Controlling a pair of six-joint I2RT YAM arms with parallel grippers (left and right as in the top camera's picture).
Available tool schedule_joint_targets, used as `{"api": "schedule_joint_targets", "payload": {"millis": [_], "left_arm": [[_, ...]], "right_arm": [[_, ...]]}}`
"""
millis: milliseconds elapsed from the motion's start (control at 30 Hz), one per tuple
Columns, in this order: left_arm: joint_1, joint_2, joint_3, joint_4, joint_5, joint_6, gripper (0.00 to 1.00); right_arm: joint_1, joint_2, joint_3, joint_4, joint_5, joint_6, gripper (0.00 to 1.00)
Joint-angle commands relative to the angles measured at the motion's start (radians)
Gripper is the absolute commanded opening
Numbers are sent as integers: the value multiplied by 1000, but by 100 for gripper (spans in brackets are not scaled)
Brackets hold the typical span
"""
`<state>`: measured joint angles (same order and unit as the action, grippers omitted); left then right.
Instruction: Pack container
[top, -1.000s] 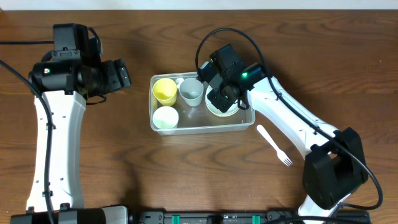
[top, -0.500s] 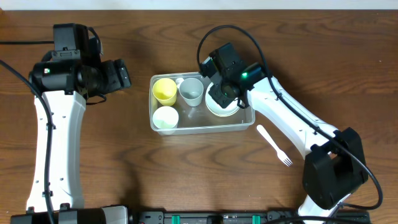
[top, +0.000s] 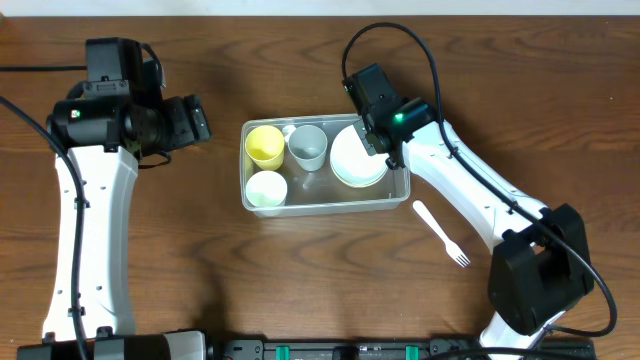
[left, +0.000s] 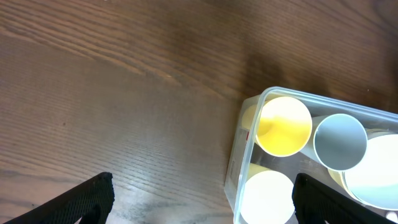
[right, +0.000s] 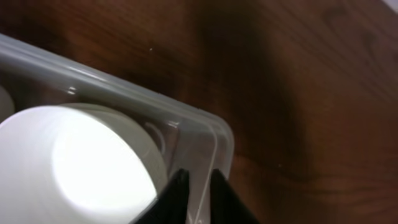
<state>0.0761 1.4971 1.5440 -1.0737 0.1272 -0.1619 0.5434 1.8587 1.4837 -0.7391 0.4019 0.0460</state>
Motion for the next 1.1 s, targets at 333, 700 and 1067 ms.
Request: {"api": "schedule_joint_targets", "payload": {"millis": [333,700,1067], "left_arm": [[2,7,-9,-3,-8,-16,91],[2,7,-9,-3,-8,-16,91],[2,7,-9,-3,-8,-16,91]], "right_arm": [[-8,5,7,-11,-23,44,1],[-8,5,7,-32,-101,43,1],[-8,5,7,-32,-159,-3,1]]}}
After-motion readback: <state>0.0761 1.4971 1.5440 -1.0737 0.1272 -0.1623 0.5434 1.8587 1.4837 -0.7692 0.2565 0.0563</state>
